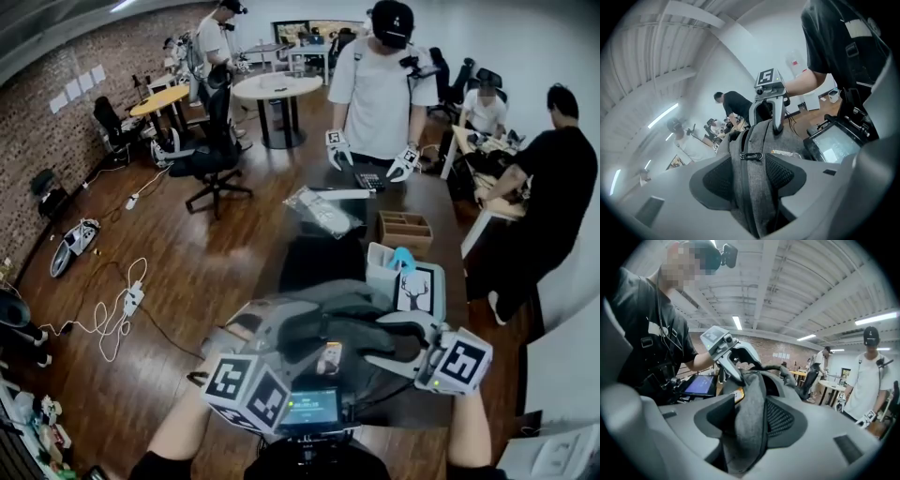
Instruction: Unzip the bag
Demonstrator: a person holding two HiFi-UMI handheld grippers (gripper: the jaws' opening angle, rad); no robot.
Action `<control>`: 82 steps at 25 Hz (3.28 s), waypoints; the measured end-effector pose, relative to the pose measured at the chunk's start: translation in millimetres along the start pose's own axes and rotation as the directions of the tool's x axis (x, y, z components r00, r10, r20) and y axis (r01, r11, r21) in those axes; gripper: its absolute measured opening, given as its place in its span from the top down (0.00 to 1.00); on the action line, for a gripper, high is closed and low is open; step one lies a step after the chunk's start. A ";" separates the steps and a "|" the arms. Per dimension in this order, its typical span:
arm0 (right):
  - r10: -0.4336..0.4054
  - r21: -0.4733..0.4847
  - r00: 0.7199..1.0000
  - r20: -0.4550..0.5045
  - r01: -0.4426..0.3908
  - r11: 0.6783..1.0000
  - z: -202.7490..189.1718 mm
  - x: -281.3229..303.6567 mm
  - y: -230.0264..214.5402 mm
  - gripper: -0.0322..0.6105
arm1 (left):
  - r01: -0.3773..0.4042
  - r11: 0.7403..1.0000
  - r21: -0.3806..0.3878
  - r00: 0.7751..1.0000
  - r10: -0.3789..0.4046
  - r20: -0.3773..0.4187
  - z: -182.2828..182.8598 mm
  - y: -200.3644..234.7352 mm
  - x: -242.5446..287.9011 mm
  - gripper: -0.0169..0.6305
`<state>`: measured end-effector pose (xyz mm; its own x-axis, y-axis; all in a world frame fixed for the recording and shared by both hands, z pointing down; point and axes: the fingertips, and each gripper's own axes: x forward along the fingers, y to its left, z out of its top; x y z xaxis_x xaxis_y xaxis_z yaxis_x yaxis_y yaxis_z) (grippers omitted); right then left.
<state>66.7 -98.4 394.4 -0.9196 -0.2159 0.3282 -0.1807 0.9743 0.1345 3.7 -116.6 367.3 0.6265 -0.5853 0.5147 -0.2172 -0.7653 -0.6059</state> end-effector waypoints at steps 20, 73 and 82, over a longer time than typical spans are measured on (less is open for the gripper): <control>0.016 -0.028 1.000 0.027 -0.015 1.000 14.5 -4.2 3.2 0.69 | 0.018 1.000 -0.014 0.995 -0.017 0.093 21.0 -3.5 -14.2 0.86; -0.117 0.076 0.989 0.087 0.110 0.991 0.4 6.5 -9.6 0.85 | -0.163 0.703 -0.692 0.890 0.408 0.204 -143.5 -26.4 -104.7 0.96; -0.174 0.065 0.982 0.079 0.170 0.983 -5.7 6.4 -16.7 0.85 | -0.207 0.615 -0.761 0.831 0.521 0.196 -172.0 -45.9 -101.0 0.97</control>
<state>65.8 -116.4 399.6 -0.8986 -0.3767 0.2249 -0.3562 0.9257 0.1274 -178.3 -68.3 447.5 0.5536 -0.8328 -0.0070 -0.8327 -0.5534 -0.0180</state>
